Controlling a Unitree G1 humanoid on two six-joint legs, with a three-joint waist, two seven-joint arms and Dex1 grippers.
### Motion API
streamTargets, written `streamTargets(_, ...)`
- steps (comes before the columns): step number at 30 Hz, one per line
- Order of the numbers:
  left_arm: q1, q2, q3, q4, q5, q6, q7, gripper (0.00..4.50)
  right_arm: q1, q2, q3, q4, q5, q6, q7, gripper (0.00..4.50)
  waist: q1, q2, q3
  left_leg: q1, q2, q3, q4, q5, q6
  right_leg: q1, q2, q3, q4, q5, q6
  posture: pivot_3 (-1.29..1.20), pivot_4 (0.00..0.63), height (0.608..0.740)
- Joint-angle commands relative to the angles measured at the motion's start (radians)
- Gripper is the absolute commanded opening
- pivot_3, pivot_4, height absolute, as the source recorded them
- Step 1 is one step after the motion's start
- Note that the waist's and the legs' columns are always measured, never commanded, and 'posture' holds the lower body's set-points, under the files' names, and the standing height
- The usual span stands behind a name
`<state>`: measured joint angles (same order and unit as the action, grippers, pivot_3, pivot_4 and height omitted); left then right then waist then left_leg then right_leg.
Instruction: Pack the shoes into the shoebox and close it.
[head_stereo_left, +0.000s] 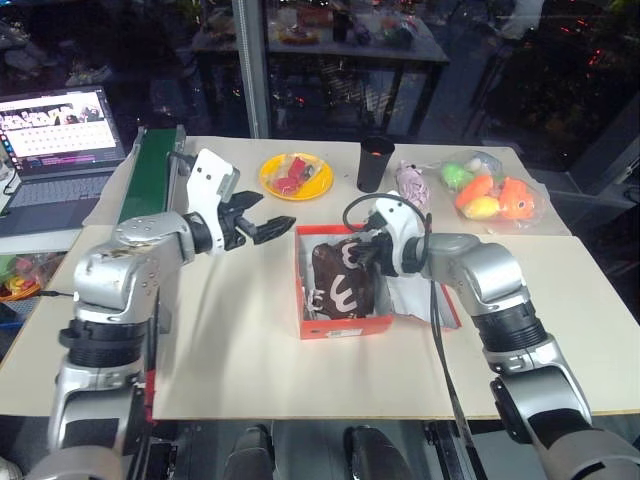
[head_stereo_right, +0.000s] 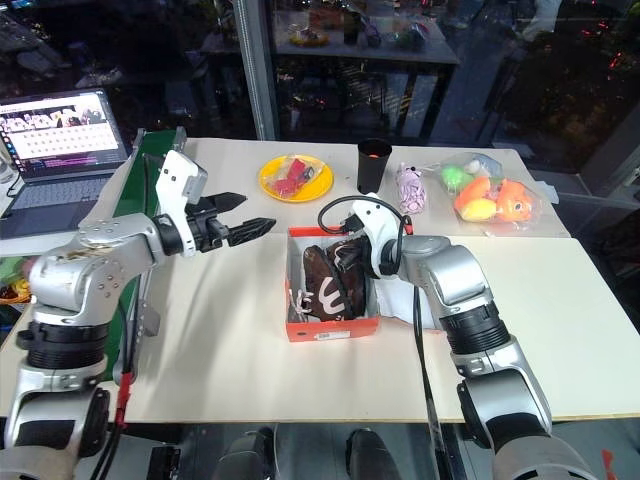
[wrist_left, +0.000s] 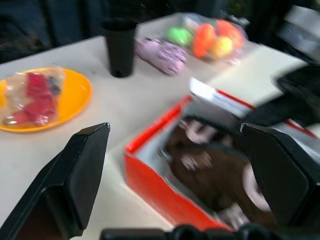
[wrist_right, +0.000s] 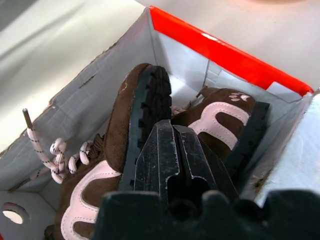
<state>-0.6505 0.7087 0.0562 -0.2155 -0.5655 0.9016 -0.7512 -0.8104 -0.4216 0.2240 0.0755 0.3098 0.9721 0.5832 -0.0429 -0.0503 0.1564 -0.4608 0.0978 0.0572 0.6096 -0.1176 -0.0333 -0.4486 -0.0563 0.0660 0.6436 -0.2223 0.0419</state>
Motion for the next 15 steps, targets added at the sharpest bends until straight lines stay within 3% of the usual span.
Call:
streamTargets(1,0.011,0.069,0.015,-0.067,-0.044,0.009,-0.088,4.50,-0.026,0.004,-0.004,0.005,-0.019,-0.043,0.022,0.06,0.000,0.000,0.000,0.000,0.000,0.000,0.000,0.000,0.000,0.000,0.000,0.000,0.000,0.000,0.000,0.00,0.150,0.736)
streamTargets(15,0.071,0.140,0.029,-0.133,-0.089,0.028,-0.149,4.50,-0.008,0.048,0.026,0.060,-0.063,-0.083,0.061,0.06,0.003,0.000,0.000,0.000,0.000,0.000,0.000,0.000,0.000,0.000,0.000,0.000,0.000,0.000,0.000,0.00,0.150,0.736)
